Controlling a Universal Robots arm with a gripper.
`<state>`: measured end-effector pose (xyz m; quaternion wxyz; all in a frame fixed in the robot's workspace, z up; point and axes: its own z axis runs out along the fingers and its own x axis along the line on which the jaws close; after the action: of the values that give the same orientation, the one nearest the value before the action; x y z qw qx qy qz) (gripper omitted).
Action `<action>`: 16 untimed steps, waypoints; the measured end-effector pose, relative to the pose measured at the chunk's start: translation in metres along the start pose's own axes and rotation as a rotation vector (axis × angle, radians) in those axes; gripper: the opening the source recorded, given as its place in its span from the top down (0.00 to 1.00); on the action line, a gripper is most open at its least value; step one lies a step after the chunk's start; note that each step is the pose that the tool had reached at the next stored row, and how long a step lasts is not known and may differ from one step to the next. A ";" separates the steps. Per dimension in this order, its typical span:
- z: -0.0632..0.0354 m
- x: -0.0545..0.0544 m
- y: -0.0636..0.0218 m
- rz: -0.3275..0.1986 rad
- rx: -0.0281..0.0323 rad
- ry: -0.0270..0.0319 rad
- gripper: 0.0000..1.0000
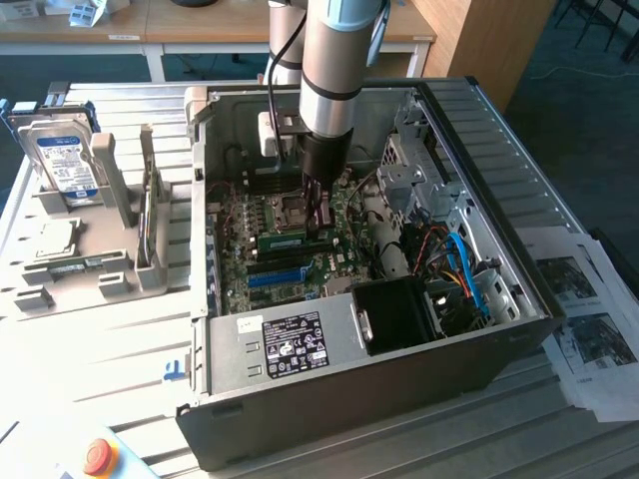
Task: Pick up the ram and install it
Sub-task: 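Insert the ram into the slot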
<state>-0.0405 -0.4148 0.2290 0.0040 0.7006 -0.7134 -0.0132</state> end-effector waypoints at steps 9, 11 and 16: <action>-0.0016 0.000 0.0001 0.000 0.0000 0.0001 0.88; -0.0016 0.000 0.0001 0.000 0.0000 0.0003 0.88; 0.0000 0.000 0.0000 0.000 0.0000 0.0001 0.88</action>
<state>-0.0405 -0.4145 0.2289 0.0040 0.7006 -0.7134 -0.0132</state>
